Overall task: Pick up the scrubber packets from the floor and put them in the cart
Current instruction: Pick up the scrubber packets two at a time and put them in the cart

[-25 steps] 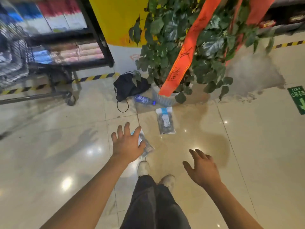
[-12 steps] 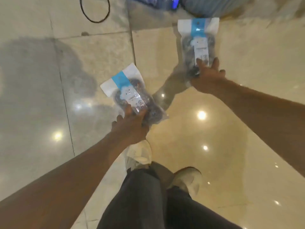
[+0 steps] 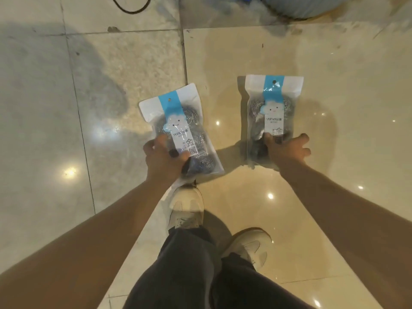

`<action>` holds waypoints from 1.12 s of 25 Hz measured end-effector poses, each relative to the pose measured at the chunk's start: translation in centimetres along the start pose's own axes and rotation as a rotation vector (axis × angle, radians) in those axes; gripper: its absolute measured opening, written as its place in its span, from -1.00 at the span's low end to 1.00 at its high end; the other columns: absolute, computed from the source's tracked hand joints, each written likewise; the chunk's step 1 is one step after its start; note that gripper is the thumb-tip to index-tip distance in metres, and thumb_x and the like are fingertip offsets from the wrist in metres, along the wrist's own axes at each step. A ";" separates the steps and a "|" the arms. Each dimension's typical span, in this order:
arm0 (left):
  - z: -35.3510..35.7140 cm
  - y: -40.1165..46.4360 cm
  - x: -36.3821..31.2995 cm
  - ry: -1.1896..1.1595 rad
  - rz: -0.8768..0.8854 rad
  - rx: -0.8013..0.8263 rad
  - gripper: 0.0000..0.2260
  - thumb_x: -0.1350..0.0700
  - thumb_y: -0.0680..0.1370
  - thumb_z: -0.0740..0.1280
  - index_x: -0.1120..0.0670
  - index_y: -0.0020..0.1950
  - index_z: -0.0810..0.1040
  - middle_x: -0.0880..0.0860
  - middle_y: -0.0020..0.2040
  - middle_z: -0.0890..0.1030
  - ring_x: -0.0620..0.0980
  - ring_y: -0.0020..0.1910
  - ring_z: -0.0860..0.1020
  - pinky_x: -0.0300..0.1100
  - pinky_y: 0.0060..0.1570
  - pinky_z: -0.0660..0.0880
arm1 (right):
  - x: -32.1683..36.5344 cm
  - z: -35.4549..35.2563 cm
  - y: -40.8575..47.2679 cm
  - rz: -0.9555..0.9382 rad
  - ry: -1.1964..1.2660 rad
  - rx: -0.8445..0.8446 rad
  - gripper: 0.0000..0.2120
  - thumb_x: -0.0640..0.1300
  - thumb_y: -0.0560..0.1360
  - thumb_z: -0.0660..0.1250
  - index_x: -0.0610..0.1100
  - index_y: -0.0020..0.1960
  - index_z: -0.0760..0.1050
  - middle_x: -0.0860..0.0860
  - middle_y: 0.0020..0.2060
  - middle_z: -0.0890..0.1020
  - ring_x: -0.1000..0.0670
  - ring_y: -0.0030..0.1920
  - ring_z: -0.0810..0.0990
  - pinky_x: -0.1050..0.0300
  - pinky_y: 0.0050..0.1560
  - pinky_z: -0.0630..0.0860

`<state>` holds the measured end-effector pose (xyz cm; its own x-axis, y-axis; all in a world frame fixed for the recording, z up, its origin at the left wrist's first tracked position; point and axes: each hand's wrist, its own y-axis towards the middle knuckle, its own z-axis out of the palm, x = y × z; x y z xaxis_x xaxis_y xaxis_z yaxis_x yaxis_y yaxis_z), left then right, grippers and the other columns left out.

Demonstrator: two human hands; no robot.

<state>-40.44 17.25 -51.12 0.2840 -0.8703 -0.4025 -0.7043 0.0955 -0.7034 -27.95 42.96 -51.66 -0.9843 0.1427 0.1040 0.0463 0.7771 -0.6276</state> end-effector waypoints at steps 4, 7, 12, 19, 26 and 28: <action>1.3 1.9 -0.9 -0.333 -0.336 0.067 -0.66 0.06 0.45 0.59 0.21 0.11 0.64 0.05 -0.14 0.63 0.03 -0.17 0.61 -0.20 -0.25 0.51 | 0.3 -0.9 1.5 0.028 0.095 0.128 -0.34 0.36 0.21 0.61 -0.09 0.06 0.57 -0.08 0.04 0.69 -0.16 0.02 0.67 -0.05 0.09 0.66; 0.8 -0.3 -1.8 -0.393 -0.266 0.060 -0.60 0.07 0.40 0.59 0.22 0.11 0.57 0.06 -0.14 0.64 0.01 -0.18 0.63 -0.17 -0.28 0.53 | 0.0 -3.2 -0.9 -0.057 0.159 0.156 -0.42 0.08 0.33 0.68 -0.18 0.18 0.54 -0.09 0.05 0.69 -0.16 -0.02 0.68 0.01 0.00 0.64; -6.8 -8.5 -4.8 -0.567 -0.196 0.070 -0.54 0.05 0.45 0.52 0.17 0.27 0.51 0.03 0.04 0.69 0.04 -0.02 0.70 -0.17 -0.24 0.60 | 1.9 -10.0 -10.6 -0.191 0.238 0.245 -0.28 -0.06 0.35 0.67 -0.21 0.35 0.37 -0.09 0.14 0.62 -0.11 0.01 0.67 -0.03 0.03 0.67; -26.6 -24.6 -11.5 -0.742 -0.069 -0.041 -0.61 0.07 0.51 0.43 0.16 0.25 0.42 0.03 0.01 0.69 0.08 0.01 0.69 0.10 0.02 0.65 | 10.5 -26.3 -30.2 -0.522 0.370 0.564 -0.76 -0.21 0.45 0.61 -0.01 0.06 0.68 -0.03 -0.01 0.80 -0.08 0.02 0.78 -0.07 0.09 0.70; -48.9 -38.7 -16.5 -0.783 0.012 -0.198 -0.66 0.03 0.54 0.46 0.05 0.24 0.46 -0.07 0.02 0.65 -0.02 -0.01 0.68 0.13 0.08 0.64 | 19.6 -39.0 -52.3 -0.747 0.493 0.584 -0.67 -0.06 0.57 0.51 -0.11 0.30 0.63 -0.07 0.07 0.79 -0.09 0.08 0.78 -0.08 0.08 0.68; -54.8 -42.1 -16.0 -0.782 0.028 -0.246 -0.63 -0.09 0.46 0.47 -0.01 0.18 0.48 -0.07 0.02 0.66 -0.04 -0.02 0.70 0.10 0.05 0.65 | 21.6 -41.0 -58.5 -0.805 0.452 0.584 -0.72 -0.07 0.56 0.51 -0.10 0.25 0.66 -0.07 -0.02 0.80 -0.08 -0.03 0.78 0.02 -0.10 0.67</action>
<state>-50.96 0.69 17.04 0.5716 -0.2720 -0.7741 -0.8147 -0.0754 -0.5750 -44.96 25.68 18.91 -0.5311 0.0279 0.8469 -0.7883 0.3502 -0.5059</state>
